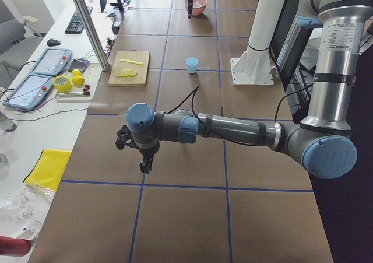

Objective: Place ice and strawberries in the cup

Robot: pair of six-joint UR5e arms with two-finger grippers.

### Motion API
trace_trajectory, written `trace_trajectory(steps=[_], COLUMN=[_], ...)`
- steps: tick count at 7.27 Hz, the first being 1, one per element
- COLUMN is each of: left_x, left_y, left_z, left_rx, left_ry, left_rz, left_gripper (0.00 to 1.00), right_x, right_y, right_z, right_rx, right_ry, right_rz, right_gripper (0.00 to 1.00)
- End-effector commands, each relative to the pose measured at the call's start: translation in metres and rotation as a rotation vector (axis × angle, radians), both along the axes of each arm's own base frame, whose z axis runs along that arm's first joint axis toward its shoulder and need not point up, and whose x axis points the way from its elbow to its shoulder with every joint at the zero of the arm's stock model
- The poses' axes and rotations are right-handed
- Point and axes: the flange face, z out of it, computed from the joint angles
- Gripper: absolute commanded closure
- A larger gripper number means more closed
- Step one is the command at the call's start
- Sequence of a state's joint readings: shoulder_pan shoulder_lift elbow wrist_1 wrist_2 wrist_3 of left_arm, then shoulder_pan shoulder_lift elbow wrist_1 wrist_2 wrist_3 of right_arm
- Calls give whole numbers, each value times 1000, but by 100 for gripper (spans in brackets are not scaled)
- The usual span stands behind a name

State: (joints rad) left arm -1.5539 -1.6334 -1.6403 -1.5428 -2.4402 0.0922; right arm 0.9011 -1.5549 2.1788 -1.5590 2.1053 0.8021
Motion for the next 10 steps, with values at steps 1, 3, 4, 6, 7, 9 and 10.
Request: trace_trajectory(steps=[1, 3, 4, 6, 7, 9, 10], left_x=[0, 0, 0, 0, 0, 0, 0], left_y=[0, 0, 0, 0, 0, 0, 0], left_z=[-1, -2, -6, -7, -9, -11, -12], left_rx=[2, 2, 10, 13, 16, 19, 20], left_ry=[0, 2, 1, 1, 1, -1, -1], left_rz=[0, -1, -1, -1, -1, -1, -1], left_gripper=[0, 0, 0, 0, 0, 0, 0], right_x=[107, 160, 166, 166, 164, 163, 163], right_y=[13, 23, 36, 39, 38, 46, 47], right_z=[94, 175, 200, 263, 260, 265, 278], right_rx=[64, 56, 57, 95, 89, 58, 40], right_ry=[48, 131, 134, 112, 86, 55, 59], right_rz=[-61, -123, -125, -110, -115, -130, -135], right_gripper=[1, 1, 1, 1, 1, 16, 22])
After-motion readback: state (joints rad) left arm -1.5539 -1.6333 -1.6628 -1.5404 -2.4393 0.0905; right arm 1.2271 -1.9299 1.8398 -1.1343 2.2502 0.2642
